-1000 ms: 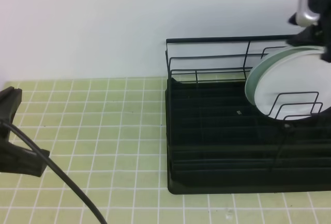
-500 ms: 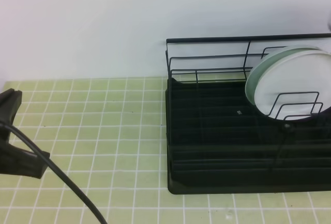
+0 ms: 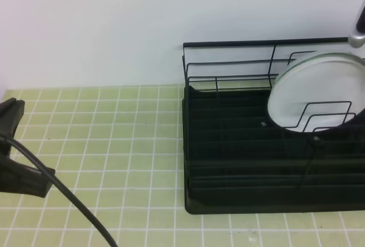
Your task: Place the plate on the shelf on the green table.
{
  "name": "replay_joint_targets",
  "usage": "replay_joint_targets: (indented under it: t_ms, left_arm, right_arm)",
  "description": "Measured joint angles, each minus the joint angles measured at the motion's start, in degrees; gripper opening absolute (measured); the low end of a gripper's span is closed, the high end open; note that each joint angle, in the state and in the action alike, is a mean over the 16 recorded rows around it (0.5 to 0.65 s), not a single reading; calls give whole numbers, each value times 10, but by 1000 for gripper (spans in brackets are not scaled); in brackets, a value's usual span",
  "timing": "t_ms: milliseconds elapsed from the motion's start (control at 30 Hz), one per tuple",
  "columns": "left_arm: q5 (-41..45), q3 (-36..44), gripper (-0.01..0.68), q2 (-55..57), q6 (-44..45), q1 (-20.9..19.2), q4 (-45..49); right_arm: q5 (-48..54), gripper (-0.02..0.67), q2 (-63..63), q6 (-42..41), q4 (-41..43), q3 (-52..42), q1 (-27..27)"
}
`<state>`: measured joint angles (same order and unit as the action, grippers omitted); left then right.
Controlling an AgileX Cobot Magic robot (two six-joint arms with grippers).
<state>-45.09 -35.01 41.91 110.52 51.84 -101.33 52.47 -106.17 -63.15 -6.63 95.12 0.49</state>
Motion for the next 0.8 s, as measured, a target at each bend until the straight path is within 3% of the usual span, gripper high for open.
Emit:
replay_joint_targets:
  t_ms: [467, 800]
  left_arm:
    - [-1, 0, -1, 0, 11, 0, 1]
    - [-1, 0, -1, 0, 18, 0, -4]
  right_arm:
    - [35, -3, 35, 39, 37, 1, 0]
    - [169, -3, 85, 57, -51, 0, 1]
